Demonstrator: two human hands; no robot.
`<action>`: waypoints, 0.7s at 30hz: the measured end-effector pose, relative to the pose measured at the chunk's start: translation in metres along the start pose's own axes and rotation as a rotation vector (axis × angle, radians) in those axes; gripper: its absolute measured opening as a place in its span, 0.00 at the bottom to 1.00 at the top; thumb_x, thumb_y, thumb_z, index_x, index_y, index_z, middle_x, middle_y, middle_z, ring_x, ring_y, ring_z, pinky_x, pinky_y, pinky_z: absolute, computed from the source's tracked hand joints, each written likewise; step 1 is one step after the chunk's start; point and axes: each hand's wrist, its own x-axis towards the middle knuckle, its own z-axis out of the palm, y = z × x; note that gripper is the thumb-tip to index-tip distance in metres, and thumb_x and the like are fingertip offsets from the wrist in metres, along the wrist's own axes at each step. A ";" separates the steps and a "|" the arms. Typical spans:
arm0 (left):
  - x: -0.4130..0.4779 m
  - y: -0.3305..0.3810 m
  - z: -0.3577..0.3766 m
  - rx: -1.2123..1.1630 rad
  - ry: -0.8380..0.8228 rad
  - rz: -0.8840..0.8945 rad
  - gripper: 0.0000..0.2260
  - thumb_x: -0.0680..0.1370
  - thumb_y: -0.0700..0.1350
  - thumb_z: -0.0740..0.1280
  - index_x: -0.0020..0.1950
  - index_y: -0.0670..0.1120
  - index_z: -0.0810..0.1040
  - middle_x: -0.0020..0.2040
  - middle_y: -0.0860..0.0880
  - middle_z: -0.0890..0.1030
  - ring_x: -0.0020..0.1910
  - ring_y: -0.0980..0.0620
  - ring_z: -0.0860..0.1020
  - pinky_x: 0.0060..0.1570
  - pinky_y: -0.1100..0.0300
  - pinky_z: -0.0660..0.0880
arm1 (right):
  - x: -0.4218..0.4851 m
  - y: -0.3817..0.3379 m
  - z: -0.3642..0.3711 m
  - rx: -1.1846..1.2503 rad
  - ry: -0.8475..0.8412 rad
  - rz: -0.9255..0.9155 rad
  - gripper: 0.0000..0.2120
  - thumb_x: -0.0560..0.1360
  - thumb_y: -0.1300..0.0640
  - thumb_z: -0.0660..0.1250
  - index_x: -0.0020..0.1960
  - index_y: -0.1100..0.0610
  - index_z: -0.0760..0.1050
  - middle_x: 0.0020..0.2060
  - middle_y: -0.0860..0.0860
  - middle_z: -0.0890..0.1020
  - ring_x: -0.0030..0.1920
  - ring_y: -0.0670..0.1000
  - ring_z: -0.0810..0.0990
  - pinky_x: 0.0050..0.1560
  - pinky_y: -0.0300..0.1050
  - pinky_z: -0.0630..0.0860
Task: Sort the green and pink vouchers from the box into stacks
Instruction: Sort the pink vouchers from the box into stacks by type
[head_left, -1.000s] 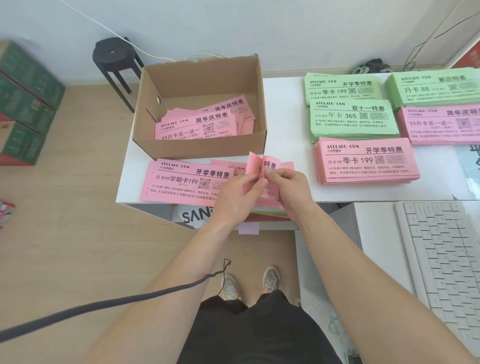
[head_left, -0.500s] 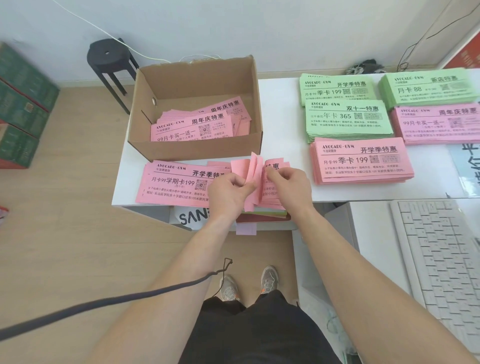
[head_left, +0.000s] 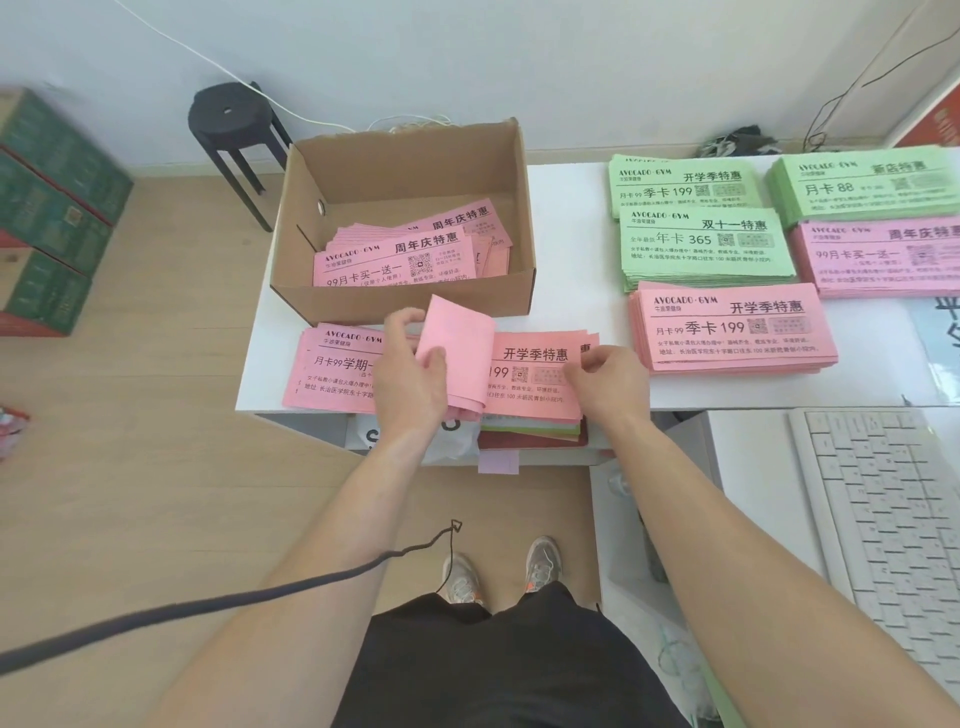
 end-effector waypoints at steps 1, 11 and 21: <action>0.002 -0.003 -0.002 0.022 -0.008 0.017 0.13 0.80 0.38 0.64 0.62 0.51 0.74 0.48 0.53 0.80 0.46 0.51 0.77 0.46 0.58 0.69 | 0.001 0.002 0.001 0.003 -0.002 0.008 0.05 0.78 0.56 0.70 0.50 0.56 0.82 0.45 0.49 0.83 0.48 0.52 0.81 0.50 0.43 0.74; -0.007 0.000 0.018 -0.015 -0.271 0.017 0.14 0.74 0.53 0.66 0.57 0.52 0.82 0.55 0.59 0.78 0.56 0.53 0.78 0.56 0.49 0.78 | -0.009 -0.016 0.001 0.264 -0.063 -0.086 0.09 0.77 0.51 0.70 0.44 0.54 0.85 0.41 0.48 0.86 0.45 0.52 0.85 0.49 0.49 0.82; -0.003 0.007 0.026 0.006 -0.185 -0.016 0.11 0.75 0.47 0.66 0.56 0.52 0.81 0.49 0.56 0.80 0.45 0.45 0.83 0.47 0.43 0.81 | -0.009 -0.017 -0.005 0.155 -0.095 -0.150 0.08 0.76 0.61 0.68 0.48 0.50 0.84 0.43 0.41 0.83 0.43 0.38 0.79 0.44 0.35 0.75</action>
